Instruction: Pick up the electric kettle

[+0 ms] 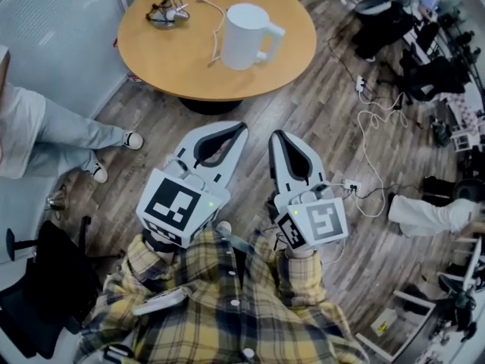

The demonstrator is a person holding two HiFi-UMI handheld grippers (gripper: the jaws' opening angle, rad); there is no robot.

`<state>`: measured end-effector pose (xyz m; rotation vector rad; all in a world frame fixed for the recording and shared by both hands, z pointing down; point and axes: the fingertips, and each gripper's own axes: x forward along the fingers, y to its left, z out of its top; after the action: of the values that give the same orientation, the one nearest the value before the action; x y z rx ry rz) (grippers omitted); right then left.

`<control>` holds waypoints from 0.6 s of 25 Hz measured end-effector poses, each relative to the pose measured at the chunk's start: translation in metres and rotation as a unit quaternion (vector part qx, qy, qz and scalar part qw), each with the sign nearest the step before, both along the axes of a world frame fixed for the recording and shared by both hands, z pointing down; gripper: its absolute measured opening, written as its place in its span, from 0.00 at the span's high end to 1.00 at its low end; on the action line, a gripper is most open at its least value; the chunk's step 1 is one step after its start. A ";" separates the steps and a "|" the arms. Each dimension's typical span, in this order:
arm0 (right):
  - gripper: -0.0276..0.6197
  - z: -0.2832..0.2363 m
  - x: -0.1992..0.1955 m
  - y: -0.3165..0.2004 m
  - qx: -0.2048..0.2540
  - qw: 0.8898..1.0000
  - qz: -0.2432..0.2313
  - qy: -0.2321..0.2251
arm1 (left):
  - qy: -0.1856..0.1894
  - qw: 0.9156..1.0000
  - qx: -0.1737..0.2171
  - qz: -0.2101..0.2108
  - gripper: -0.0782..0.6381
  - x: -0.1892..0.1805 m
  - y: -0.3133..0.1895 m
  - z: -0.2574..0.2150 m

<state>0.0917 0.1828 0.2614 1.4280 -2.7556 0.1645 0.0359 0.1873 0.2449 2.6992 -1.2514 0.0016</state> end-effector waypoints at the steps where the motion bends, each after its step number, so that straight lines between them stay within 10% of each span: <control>1: 0.91 0.000 -0.003 -0.010 -0.001 1.000 0.004 0.001 | 0.001 1.000 0.000 0.003 0.89 -0.004 -0.011 0.000; 15: 0.91 0.013 -0.048 -0.110 -0.018 0.999 0.048 0.007 | -0.006 0.999 -0.018 0.050 0.89 -0.053 -0.118 0.009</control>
<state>0.0438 0.0730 0.2748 1.5466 -2.6608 0.2048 -0.0175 0.0693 0.2536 2.7315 -1.1061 0.0514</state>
